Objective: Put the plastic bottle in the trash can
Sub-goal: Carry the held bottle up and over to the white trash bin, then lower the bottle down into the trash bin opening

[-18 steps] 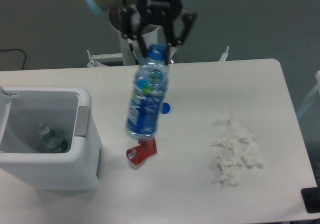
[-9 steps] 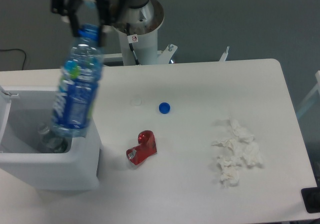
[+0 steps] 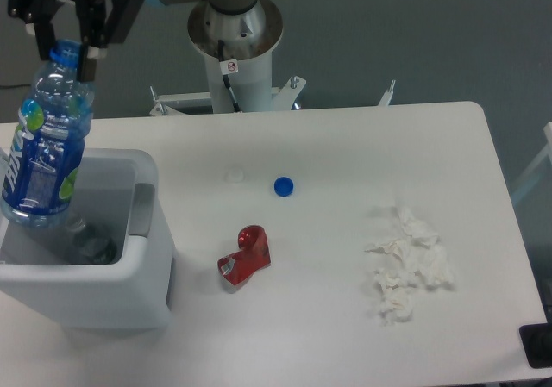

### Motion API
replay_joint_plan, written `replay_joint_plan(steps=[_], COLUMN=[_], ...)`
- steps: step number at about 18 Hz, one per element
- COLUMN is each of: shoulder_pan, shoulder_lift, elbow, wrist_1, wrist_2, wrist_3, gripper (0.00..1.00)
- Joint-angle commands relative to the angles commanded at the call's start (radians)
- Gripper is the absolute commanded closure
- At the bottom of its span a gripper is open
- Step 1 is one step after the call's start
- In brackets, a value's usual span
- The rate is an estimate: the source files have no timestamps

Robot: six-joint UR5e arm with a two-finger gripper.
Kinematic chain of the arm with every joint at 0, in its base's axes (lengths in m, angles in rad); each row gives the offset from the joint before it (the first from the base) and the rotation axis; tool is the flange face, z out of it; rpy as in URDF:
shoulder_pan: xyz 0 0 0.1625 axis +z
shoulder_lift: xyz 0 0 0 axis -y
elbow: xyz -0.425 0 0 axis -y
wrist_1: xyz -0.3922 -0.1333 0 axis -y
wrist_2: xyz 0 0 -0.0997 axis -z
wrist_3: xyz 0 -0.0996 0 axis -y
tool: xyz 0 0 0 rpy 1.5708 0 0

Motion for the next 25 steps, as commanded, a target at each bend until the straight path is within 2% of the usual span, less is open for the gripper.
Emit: replay_joint_plan(steps=[8,17,21,25], shoulder_pan=[-0.005,-0.052,-0.055,-0.058], shoulder_lift=[-0.035,-0.115,-0.126,-0.141], elbow=[-0.015,-0.006,-0.005,0.000], wrist_1=[-0.011,-0.017,-0.017,-0.015], wrist_2=[0.034,0.098,0.098,0.104], wrist_3=[0.017,0.035,0.035,0.043], gripper=[0.92,0.91,0.80,0.79])
